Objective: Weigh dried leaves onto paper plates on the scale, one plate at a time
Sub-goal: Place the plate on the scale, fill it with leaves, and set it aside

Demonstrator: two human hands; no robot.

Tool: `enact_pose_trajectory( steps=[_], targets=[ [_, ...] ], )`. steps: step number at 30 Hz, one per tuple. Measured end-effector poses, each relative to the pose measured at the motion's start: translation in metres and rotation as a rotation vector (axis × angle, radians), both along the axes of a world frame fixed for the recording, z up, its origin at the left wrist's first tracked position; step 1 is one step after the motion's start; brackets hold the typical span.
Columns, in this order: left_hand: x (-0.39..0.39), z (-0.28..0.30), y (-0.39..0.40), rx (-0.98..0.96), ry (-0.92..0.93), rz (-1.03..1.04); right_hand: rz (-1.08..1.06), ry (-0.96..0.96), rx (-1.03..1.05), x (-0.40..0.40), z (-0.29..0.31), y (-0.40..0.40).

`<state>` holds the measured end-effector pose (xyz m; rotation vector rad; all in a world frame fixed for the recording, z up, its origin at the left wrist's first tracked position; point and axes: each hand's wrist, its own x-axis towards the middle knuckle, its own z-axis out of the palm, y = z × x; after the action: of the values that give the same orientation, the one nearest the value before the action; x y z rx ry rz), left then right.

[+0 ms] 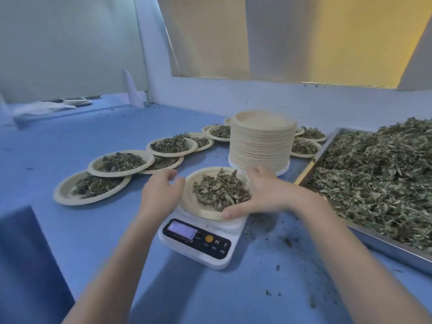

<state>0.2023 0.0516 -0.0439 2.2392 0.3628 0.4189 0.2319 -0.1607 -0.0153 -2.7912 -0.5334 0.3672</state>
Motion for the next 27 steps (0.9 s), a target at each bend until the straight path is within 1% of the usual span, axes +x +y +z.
enact_pose_trajectory(
  steps=[1,3,7,10,13,15,17,20,23,25,27],
  targets=[
    [0.002,-0.004,-0.001,-0.029,0.055,-0.019,0.008,0.033,-0.008,0.000,-0.001,-0.002],
    [0.005,-0.008,-0.007,-0.028,0.096,-0.024,0.019,0.075,-0.009,0.000,-0.004,-0.004],
    [0.007,-0.006,-0.012,-0.122,0.123,0.002,-0.005,0.031,0.094,0.001,-0.009,0.001],
    [0.007,-0.002,-0.010,-0.222,0.106,-0.001,0.003,-0.013,0.141,0.001,-0.008,0.005],
    [0.005,0.004,0.005,-0.210,0.069,0.026,0.030,-0.038,0.248,-0.002,-0.001,0.015],
    [0.002,0.009,0.022,-0.284,0.035,0.019,0.056,-0.045,0.316,-0.002,0.005,0.028],
    [-0.004,0.012,0.040,-0.324,0.013,0.028,0.078,-0.055,0.360,0.003,0.010,0.045],
    [-0.015,0.009,0.068,-0.323,-0.013,0.097,0.116,-0.037,0.396,0.014,0.012,0.073],
    [-0.030,-0.001,0.095,-0.343,-0.019,0.166,0.156,0.030,0.393,0.026,0.008,0.105],
    [-0.041,-0.009,0.107,-0.370,0.000,0.192,0.170,0.093,0.338,0.032,0.004,0.124],
    [-0.047,-0.017,0.114,-0.379,0.032,0.189,0.206,0.113,0.249,0.037,0.000,0.138]
  ],
)
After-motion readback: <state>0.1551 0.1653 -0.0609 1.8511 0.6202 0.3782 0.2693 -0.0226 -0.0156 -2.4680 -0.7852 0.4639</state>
